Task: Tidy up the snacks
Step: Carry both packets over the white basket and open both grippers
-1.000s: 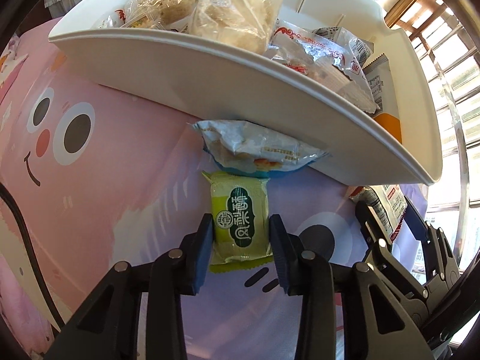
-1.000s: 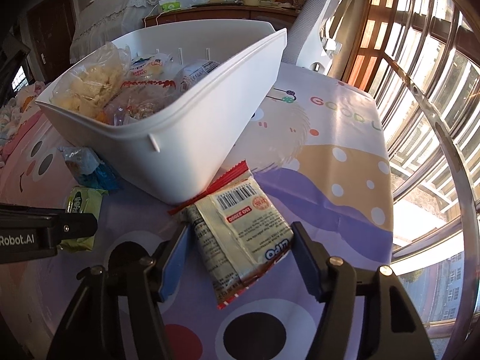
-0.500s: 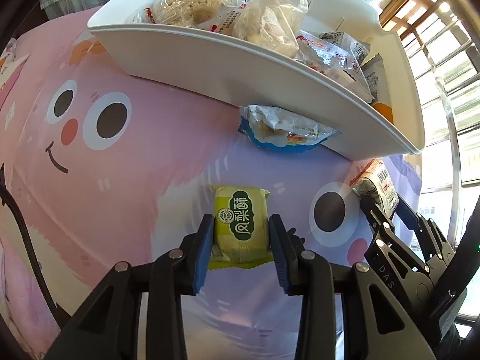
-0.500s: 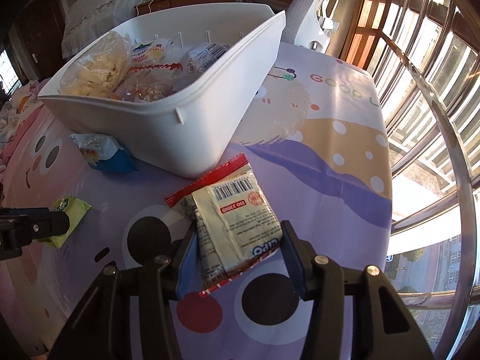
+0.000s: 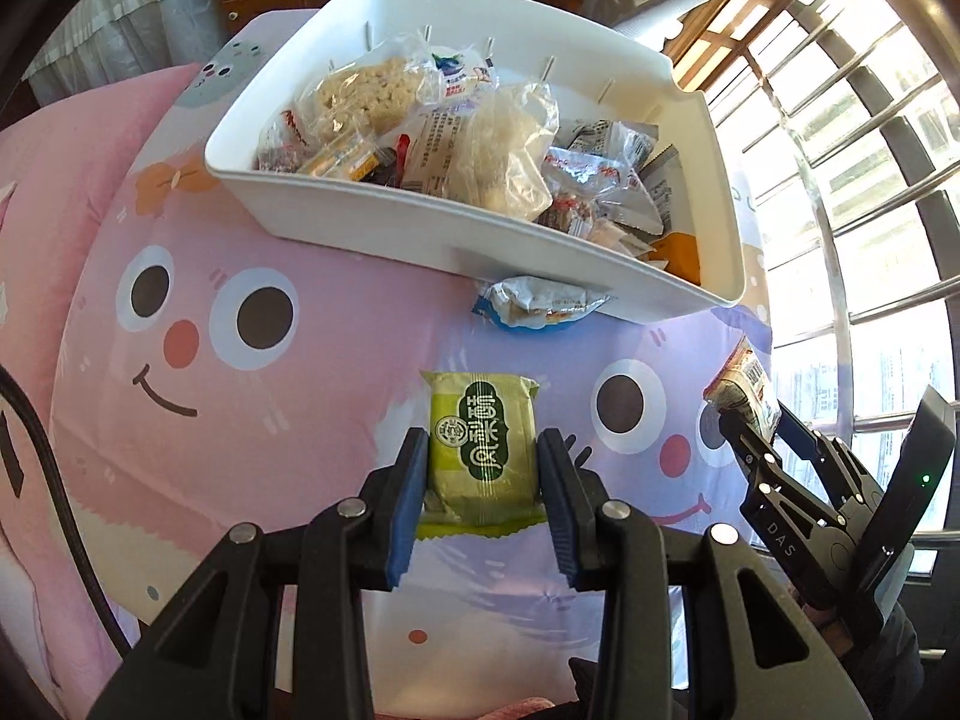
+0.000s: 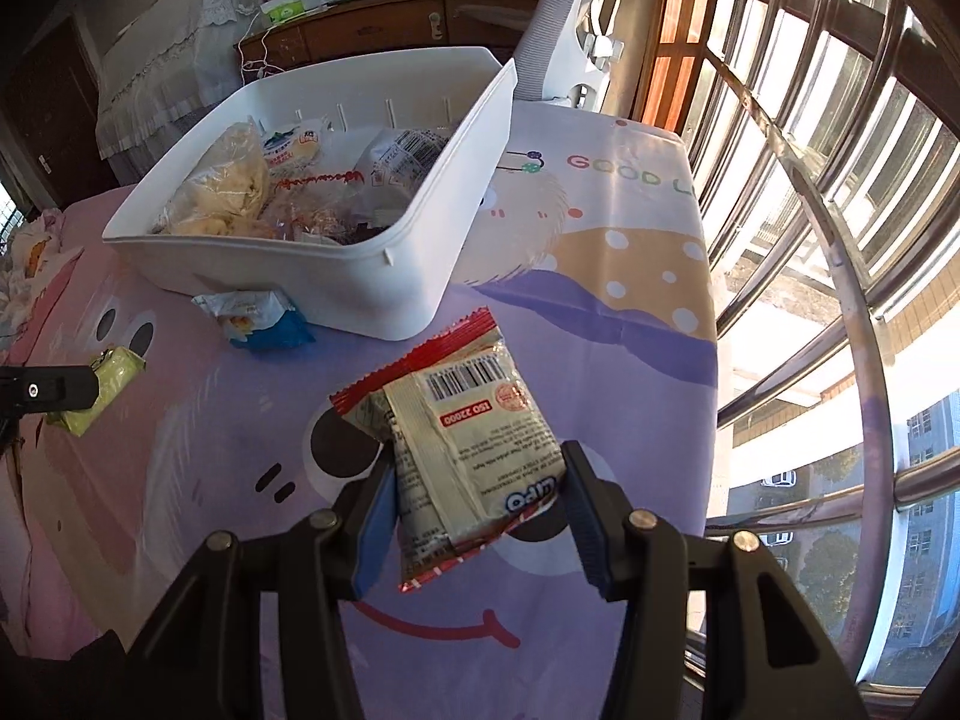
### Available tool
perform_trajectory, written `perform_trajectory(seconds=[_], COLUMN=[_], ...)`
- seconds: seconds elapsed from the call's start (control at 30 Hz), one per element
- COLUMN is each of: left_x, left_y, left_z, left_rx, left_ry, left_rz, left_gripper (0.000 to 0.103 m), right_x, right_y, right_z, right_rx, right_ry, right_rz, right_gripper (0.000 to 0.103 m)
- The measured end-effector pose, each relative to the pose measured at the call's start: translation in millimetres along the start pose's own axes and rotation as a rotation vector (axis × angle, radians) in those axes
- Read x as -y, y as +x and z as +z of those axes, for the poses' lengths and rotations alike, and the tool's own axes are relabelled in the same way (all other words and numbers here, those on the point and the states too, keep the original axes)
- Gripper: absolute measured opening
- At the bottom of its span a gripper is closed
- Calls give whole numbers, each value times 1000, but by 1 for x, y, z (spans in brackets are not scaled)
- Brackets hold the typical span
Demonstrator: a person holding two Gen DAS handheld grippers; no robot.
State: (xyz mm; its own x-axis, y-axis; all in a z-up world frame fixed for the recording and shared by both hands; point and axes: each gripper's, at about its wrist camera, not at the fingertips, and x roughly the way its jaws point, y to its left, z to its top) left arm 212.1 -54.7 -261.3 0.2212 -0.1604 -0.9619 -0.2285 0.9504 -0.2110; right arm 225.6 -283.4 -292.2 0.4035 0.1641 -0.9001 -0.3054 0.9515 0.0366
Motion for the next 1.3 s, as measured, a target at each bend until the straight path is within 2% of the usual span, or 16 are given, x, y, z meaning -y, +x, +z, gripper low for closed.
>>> perform_trajectory(seconds=[0.3, 0.57, 0.93, 1.17, 1.23, 1.3], left_x=[-24, -43, -65, -68, -69, -70], left_y=[-33, -56, -57, -48, -48, -48], left_z=[39, 78, 132, 143, 143, 141], left_rx=[9, 46, 99, 101, 94, 83], left_ry=[158, 260, 320, 353, 363, 371], left_rz=[-18, -31, -65, -82, -82, -72], left_gripper=[35, 35, 35, 36, 47, 58], right_x=[-15, -35, -75, -95, -100, -104], right_y=[-43, -59, -45, -34, -32, -31], right_z=[27, 55, 88, 103, 105, 105], right_rx=[114, 203, 257, 271, 267, 262], right_ry=[90, 162, 209, 217, 213, 206], right_rz=[-68, -109, -138, -152, -181, -192], right_gripper=[52, 52, 52, 53, 60, 62])
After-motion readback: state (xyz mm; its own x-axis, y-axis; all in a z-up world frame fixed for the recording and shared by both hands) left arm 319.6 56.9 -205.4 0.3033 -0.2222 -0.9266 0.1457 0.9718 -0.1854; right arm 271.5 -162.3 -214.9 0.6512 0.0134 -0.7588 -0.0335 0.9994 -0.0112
